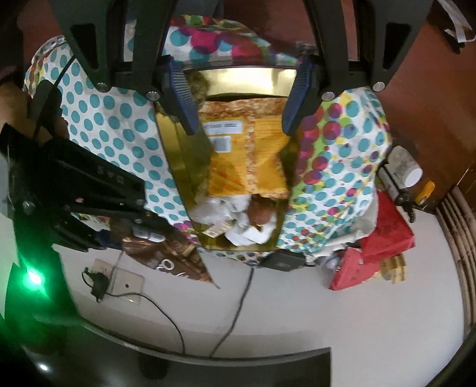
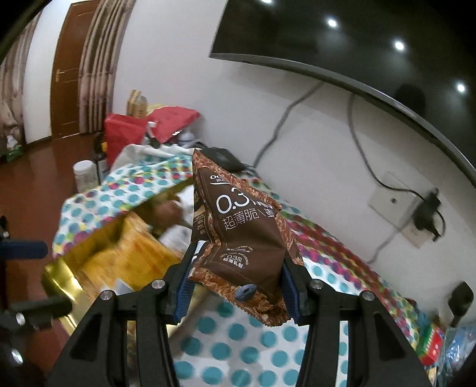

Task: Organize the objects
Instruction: 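Carry the brown snack bag into the gold tray and open the right tool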

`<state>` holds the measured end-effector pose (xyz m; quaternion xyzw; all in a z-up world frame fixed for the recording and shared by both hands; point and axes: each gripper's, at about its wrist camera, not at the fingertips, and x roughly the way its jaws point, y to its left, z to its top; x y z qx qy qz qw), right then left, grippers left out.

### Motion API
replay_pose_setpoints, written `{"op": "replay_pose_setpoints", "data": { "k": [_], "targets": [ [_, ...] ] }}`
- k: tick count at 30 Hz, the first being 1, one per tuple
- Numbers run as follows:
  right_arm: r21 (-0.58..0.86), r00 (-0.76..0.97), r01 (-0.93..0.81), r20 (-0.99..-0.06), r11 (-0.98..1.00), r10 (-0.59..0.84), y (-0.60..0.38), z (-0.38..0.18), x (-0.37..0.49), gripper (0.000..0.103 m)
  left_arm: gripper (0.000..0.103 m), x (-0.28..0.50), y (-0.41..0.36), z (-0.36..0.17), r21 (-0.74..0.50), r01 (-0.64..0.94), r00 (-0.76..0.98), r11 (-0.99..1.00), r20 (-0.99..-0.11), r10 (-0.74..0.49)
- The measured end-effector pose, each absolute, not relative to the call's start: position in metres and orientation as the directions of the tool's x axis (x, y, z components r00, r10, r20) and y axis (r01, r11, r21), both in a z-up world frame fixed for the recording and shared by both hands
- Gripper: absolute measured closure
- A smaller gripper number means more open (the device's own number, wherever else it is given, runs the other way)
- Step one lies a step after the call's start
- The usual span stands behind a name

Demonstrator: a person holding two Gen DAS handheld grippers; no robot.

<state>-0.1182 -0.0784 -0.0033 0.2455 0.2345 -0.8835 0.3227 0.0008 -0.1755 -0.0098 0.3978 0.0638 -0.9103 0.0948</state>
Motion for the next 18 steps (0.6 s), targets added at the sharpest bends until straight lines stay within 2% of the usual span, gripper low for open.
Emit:
{"op": "replay_pose_setpoints", "data": {
  "k": [8, 13, 18],
  "targets": [
    [-0.219, -0.607, 0.719, -0.660, -0.660, -0.443, -0.133, -0.012, -0.118, 0.055, 0.043, 0.023, -0.213, 0.003, -0.065, 0.310, -0.679, -0.948, -0.714, -0.173],
    [-0.186, -0.573, 0.709, -0.714, -0.680, -0.402, -0.151, -0.028, -0.120, 0.055, 0.043, 0.033, -0.239, 0.002, -0.089, 0.373, -0.672, -0.923, -0.713, -0.203],
    [-0.212, -0.585, 0.673, -0.739, -0.708, -0.334, -0.164, -0.045, -0.128, 0.055, 0.043, 0.032, -0.246, -0.002, -0.088, 0.386, -0.660, -0.918, -0.722, -0.209]
  ]
}}
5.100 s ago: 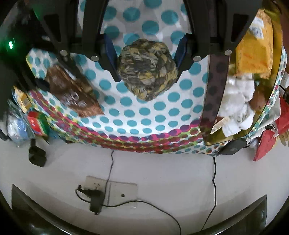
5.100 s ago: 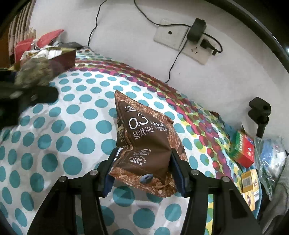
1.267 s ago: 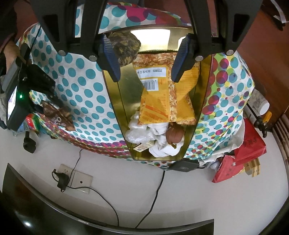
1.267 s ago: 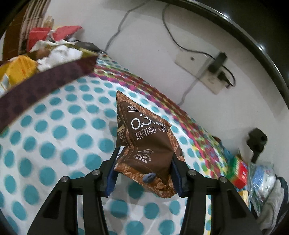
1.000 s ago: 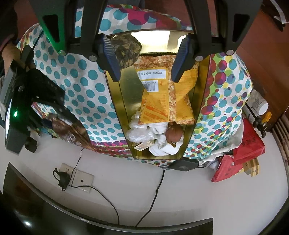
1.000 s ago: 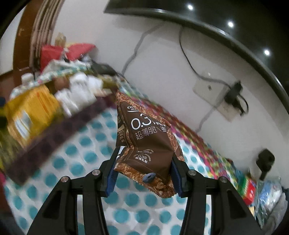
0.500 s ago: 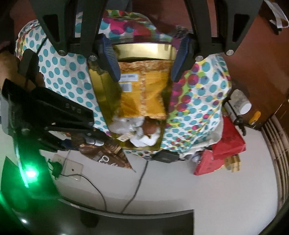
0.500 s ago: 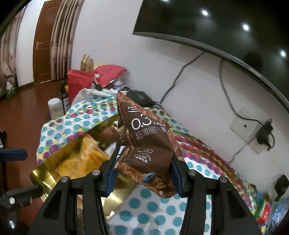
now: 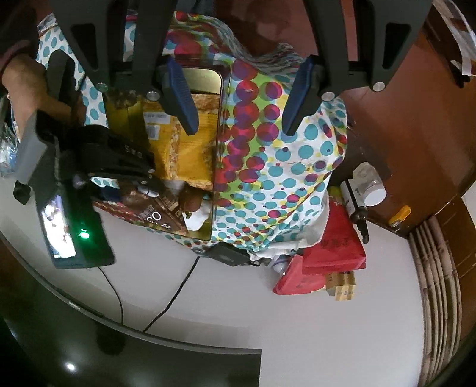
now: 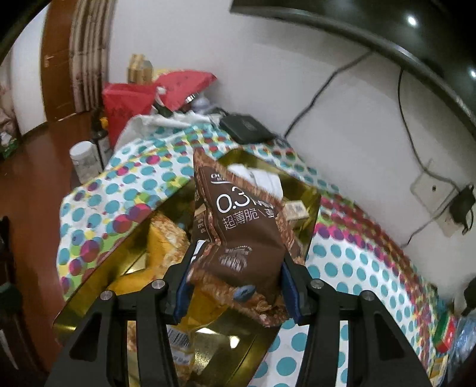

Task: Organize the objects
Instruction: 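Carry the brown snack bag into the gold tray and open the right tool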

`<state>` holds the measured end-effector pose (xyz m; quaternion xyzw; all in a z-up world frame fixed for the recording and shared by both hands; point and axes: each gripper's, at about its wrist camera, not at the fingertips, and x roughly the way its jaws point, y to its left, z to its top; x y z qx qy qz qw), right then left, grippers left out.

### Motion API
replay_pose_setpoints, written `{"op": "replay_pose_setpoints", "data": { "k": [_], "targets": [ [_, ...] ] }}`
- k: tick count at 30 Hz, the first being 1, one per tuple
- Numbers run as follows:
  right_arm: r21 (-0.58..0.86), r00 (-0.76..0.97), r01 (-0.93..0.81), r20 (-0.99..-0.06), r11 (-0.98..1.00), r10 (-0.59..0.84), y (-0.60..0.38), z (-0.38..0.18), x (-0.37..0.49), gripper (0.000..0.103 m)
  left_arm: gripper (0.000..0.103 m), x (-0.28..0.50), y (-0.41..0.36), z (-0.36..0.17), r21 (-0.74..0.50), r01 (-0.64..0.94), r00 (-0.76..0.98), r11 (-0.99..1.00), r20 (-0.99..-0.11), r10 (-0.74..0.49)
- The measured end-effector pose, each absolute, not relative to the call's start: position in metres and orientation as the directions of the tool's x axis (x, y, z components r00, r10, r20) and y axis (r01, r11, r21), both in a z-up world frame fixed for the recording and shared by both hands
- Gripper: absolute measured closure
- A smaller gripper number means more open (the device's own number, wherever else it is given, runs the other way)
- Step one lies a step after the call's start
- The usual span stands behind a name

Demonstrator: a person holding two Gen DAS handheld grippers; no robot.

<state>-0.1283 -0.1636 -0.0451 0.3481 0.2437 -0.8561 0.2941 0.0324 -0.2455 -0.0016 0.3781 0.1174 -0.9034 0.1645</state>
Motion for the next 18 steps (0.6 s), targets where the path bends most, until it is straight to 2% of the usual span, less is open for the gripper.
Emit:
{"op": "replay_pose_setpoints", "data": {
  "k": [8, 12, 15, 18],
  "targets": [
    [-0.230, -0.597, 0.663, -0.736, -0.712, -0.318, -0.171, -0.051, -0.132, 0.049, 0.043, 0.024, -0.242, -0.007, -0.091, 0.375, -0.643, -0.923, -0.743, -0.188],
    [-0.149, -0.565, 0.661, -0.744, -0.736, -0.357, -0.164, -0.048, -0.134, 0.028, 0.043, 0.022, -0.243, -0.007, -0.095, 0.388, -0.629, -0.917, -0.754, -0.188],
    [-0.121, -0.559, 0.667, -0.734, -0.735, -0.386, -0.160, -0.040, -0.128, 0.026, 0.043, 0.021, -0.243, -0.006, -0.109, 0.393, -0.626, -0.913, -0.759, -0.178],
    [-0.113, -0.571, 0.667, -0.712, -0.737, -0.408, -0.148, -0.025, -0.117, 0.012, 0.043, 0.020, -0.241, -0.003, -0.110, 0.395, -0.624, -0.912, -0.761, -0.178]
  ]
}}
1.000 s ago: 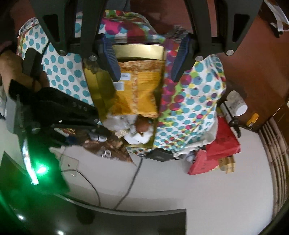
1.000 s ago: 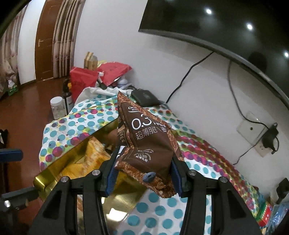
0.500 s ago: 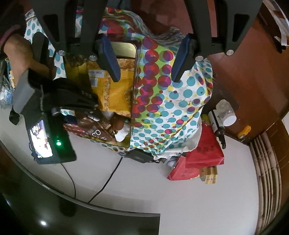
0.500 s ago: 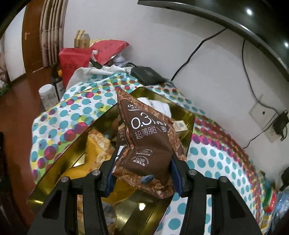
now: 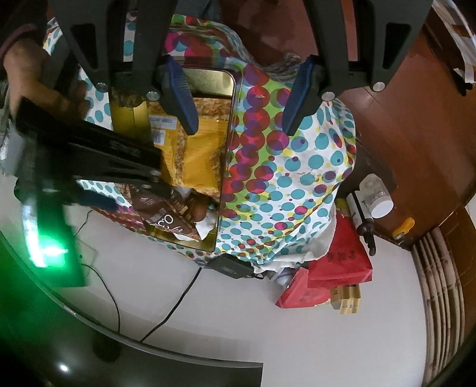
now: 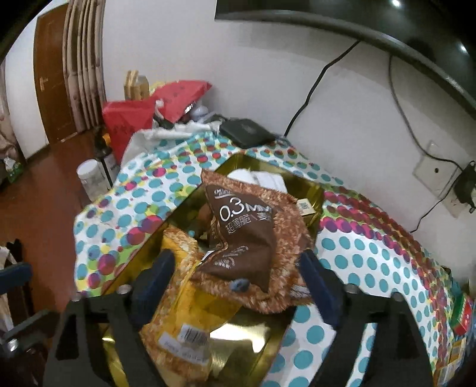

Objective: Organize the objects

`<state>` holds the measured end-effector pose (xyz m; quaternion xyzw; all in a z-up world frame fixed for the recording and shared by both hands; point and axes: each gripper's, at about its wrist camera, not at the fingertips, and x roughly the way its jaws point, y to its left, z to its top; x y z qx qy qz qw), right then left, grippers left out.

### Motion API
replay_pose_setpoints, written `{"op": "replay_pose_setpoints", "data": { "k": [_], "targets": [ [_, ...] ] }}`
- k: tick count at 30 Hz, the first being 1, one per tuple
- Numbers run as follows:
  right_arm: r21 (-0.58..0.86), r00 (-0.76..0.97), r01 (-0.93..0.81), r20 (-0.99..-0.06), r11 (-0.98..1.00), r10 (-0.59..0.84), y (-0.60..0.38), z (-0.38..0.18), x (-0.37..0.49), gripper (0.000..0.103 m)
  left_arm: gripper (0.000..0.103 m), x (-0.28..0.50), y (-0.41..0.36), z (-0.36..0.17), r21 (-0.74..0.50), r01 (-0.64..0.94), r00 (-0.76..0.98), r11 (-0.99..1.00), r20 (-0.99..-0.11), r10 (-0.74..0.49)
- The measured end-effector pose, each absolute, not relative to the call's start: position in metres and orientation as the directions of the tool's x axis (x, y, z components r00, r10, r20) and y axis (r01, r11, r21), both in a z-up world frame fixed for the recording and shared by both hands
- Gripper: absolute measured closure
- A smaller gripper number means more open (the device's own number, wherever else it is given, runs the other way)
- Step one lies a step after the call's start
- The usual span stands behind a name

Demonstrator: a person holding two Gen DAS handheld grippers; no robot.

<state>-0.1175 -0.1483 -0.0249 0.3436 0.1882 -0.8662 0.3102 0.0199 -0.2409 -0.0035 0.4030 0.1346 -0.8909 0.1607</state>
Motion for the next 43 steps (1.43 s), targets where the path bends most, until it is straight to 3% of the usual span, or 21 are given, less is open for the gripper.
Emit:
{"op": "replay_pose_setpoints", "data": {
  "k": [4, 8, 18, 31, 36, 43],
  "targets": [
    [-0.118, -0.614, 0.639, -0.673, -0.760, -0.412, -0.118, 0.001, -0.101, 0.000, 0.043, 0.016, -0.232, 0.004, -0.095, 0.394, -0.623, -0.914, -0.758, -0.190],
    [-0.111, -0.632, 0.593, -0.678, -0.797, -0.375, -0.074, 0.018, -0.089, 0.000, 0.035, 0.011, -0.217, 0.011, -0.080, 0.377, -0.628, -0.923, -0.755, -0.191],
    [-0.047, -0.567, 0.527, -0.763, -0.849, -0.310, 0.016, 0.012, -0.052, 0.000, 0.034, -0.010, -0.178, 0.012, -0.031, 0.332, -0.599, -0.943, -0.779, -0.185],
    [-0.004, -0.514, 0.520, -0.800, -0.854, -0.309, 0.040, -0.009, -0.035, 0.000, 0.034, -0.023, -0.138, 0.007, 0.061, 0.294, -0.555, -0.954, -0.802, -0.222],
    [0.011, -0.497, 0.508, -0.813, -0.861, -0.303, 0.046, -0.017, -0.037, 0.000, 0.034, -0.023, -0.129, 0.004, 0.023, 0.253, -0.567, -0.967, -0.807, -0.168],
    [0.015, -0.486, 0.493, -0.825, -0.870, -0.289, 0.052, -0.026, -0.041, 0.000, 0.034, -0.025, -0.121, 0.005, 0.043, 0.246, -0.573, -0.968, -0.800, -0.181]
  ]
}}
